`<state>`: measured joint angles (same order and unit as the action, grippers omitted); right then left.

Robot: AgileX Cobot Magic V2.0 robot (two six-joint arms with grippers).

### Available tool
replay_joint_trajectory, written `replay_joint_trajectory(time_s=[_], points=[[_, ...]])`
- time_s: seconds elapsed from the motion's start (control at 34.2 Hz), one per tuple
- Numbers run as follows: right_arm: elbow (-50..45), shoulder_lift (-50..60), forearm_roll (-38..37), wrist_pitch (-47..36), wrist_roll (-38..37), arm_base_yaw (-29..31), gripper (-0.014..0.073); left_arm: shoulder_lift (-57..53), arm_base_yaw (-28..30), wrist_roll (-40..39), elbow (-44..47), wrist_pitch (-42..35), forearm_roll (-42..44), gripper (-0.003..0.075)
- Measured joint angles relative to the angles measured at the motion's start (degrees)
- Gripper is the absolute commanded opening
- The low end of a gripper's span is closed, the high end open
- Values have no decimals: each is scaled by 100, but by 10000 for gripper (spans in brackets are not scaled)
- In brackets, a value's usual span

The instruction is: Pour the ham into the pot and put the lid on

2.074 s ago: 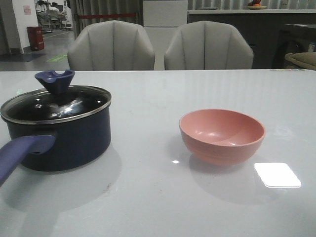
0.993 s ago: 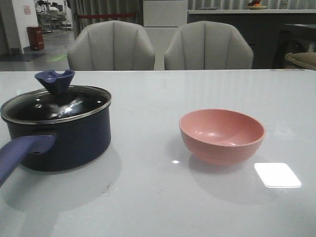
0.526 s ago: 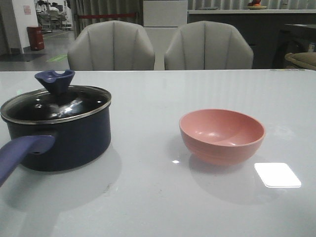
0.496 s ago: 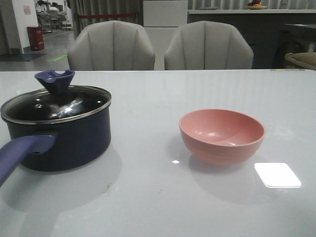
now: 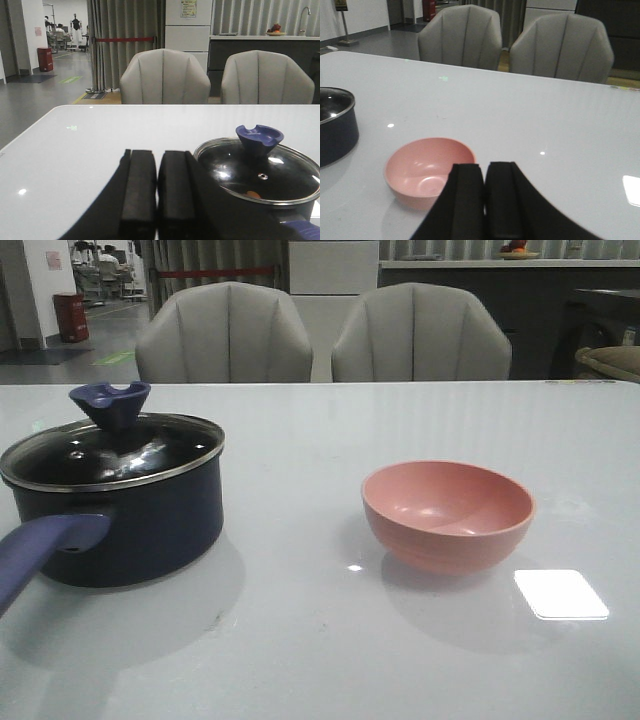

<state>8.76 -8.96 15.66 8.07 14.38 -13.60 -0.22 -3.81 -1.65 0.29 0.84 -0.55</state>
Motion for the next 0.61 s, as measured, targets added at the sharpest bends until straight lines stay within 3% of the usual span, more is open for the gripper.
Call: replay_joint_trajectory(time_s=[0.26,0.61], points=[[-687,817,-1518,-86,-1406,395,146,0,0,0,0,0,0,113],[-1032,950,-1705,-366,-1727,586,146,0,0,0,0,0,0,113]])
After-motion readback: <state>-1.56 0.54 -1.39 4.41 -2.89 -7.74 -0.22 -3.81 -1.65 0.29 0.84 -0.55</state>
